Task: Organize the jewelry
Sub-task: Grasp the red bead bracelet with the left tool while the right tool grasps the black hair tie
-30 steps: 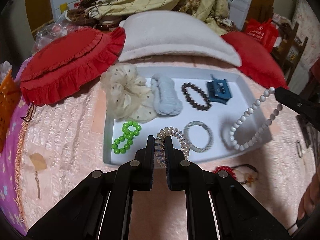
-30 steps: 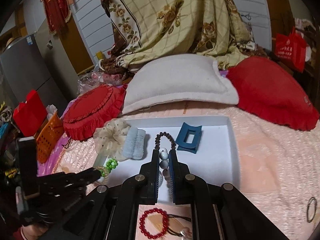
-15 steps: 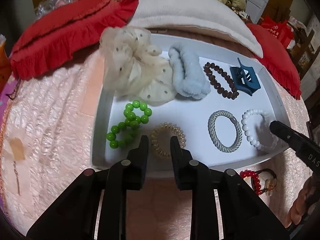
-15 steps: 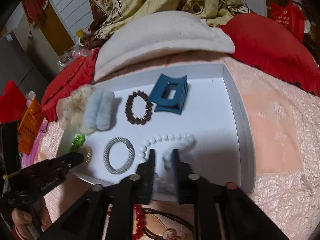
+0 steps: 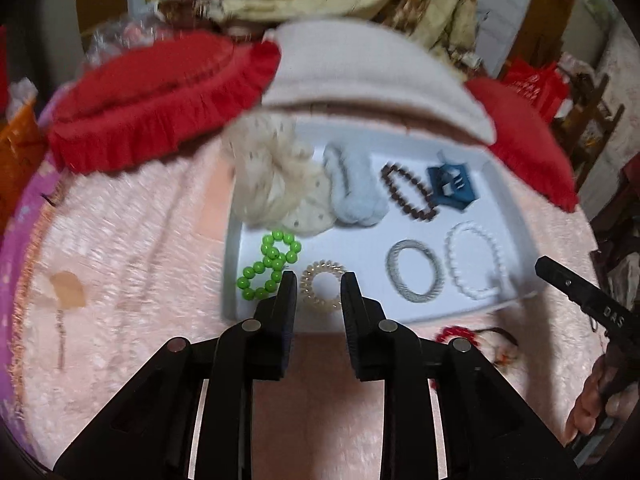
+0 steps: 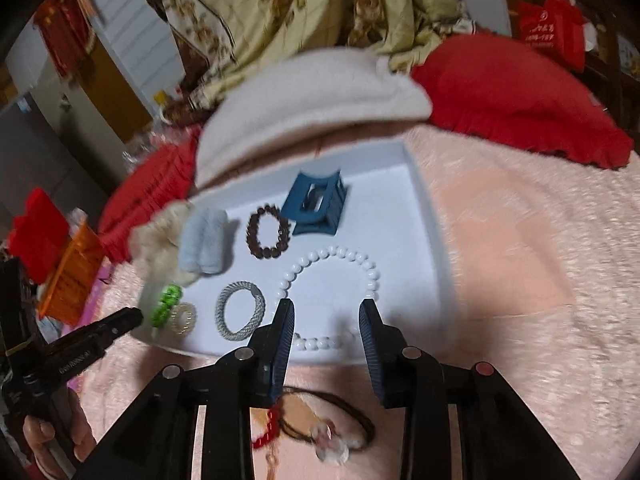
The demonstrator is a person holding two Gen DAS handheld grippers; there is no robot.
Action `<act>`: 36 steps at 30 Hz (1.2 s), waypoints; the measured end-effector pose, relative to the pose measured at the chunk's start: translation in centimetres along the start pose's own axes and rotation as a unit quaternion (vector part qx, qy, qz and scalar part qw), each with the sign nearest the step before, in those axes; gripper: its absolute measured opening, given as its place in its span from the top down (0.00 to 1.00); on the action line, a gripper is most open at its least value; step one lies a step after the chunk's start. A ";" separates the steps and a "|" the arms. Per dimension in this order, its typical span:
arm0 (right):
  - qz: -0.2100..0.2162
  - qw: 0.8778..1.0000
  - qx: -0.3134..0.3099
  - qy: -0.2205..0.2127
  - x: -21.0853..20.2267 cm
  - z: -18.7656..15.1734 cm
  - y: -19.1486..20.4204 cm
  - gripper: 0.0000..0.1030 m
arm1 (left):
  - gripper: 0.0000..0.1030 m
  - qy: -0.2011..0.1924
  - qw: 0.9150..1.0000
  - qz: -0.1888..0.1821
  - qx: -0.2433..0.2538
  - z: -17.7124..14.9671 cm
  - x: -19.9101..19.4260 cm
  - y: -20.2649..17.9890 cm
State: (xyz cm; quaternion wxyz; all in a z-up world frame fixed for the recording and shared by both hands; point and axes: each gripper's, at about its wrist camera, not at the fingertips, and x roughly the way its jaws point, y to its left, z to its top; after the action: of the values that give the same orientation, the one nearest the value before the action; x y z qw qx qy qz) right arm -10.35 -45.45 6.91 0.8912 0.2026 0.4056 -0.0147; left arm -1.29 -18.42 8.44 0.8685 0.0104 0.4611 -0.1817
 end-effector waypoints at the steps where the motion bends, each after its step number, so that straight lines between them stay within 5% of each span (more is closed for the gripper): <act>1: -0.001 1.000 -0.003 -0.003 -0.7 -0.3 -0.2 0.69 | 0.75 -0.007 1.000 -0.005 0.004 -0.4 -0.9 -0.2; 5: -0.004 1.000 -0.015 0.020 -1.6 -2.6 -1.6 0.69 | 0.72 -0.003 0.999 -0.031 0.011 -3.1 -2.1 -1.3; 12: -0.013 0.997 -0.054 0.058 0.4 -6.4 -1.4 0.69 | 0.72 0.049 0.996 -0.055 0.045 -6.5 1.4 -5.7; 25: -0.004 0.994 -0.089 0.058 1.9 -7.3 0.5 0.69 | 0.72 0.052 0.995 -0.067 0.060 -6.0 5.4 -8.2; 26: -0.004 0.994 -0.092 0.057 1.9 -7.5 0.5 0.69 | 0.73 0.051 0.994 -0.062 0.072 -6.2 5.3 -8.4; 28: 0.000 0.994 -0.098 0.053 1.7 -7.9 0.7 0.69 | 0.92 0.053 0.993 -0.050 0.095 -6.6 5.2 -9.0; 36: -0.009 0.991 -0.127 0.044 1.5 -9.5 2.6 0.69 | 0.92 0.047 0.993 -0.055 0.095 -7.2 3.1 -8.6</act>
State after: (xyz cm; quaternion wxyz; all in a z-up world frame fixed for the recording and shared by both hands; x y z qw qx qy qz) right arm -15.66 -39.35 1.14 0.8907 0.0847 0.4450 0.0383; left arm -8.22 -26.03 3.11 0.8298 0.0760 0.4818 -0.2713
